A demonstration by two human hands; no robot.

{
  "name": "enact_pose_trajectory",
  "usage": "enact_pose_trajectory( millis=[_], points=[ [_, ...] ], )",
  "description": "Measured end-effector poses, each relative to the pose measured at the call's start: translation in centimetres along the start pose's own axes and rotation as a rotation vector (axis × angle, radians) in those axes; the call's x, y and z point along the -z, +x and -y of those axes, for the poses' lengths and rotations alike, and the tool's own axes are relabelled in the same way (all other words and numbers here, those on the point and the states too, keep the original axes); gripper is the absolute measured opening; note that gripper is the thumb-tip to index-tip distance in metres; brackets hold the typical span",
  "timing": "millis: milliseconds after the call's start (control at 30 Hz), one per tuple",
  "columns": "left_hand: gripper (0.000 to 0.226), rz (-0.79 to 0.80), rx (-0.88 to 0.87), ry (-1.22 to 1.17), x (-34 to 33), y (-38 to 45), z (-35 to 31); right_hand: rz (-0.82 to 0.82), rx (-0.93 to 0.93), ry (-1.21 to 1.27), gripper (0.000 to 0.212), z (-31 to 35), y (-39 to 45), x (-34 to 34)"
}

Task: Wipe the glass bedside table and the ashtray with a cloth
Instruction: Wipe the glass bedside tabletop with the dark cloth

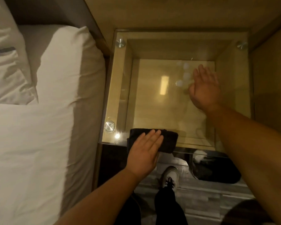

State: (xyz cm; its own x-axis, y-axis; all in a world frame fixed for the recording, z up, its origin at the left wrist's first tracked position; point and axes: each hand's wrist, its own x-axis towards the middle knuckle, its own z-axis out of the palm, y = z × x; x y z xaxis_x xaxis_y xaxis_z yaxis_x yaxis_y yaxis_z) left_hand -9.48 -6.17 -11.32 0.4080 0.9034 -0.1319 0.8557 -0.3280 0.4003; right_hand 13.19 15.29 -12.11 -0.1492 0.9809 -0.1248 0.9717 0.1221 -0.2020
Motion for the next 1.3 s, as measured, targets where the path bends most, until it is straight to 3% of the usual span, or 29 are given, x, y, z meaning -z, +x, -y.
enact_pose_trajectory(
  millis=[300,433,567,667,767,900,967,1067,1300],
  points=[
    [0.033,-0.036,0.095,-0.157,0.6,-1.7,-1.6,0.006,0.022,0.093,0.064,-0.9,0.1,0.4],
    [0.034,-0.032,0.336,-0.395,4.2,-0.4,-2.5,0.02,-0.067,-0.026,0.068,-3.1,-1.0,1.1],
    [0.029,-0.185,0.464,-0.558,8.5,6.0,-1.4,0.094,-0.145,-0.07,0.07,-4.5,-1.8,0.9],
    [0.03,-0.329,0.371,-0.484,11.1,14.8,0.3,0.068,-0.117,-0.067,0.068,-4.4,-1.9,0.8],
    [0.029,-0.363,0.24,-0.286,12.6,25.5,2.4,0.045,-0.103,-0.094,0.067,-4.5,-2.0,0.8],
    [0.04,-0.16,0.062,0.004,11.7,37.3,4.9,0.049,-0.115,-0.106,0.067,-4.5,-1.7,0.7],
    [0.047,-0.045,0.001,0.09,9.3,39.4,5.6,0.038,-0.106,-0.101,0.067,-4.6,-1.6,0.5],
    [0.053,-0.078,-0.038,0.178,7.1,39.4,6.4,0.015,-0.105,-0.107,0.067,-5.0,-1.2,0.3],
    [0.05,-0.077,-0.089,0.086,6.4,34.8,5.0,0.024,-0.091,-0.101,0.067,-4.9,-1.4,0.4]
  ],
)
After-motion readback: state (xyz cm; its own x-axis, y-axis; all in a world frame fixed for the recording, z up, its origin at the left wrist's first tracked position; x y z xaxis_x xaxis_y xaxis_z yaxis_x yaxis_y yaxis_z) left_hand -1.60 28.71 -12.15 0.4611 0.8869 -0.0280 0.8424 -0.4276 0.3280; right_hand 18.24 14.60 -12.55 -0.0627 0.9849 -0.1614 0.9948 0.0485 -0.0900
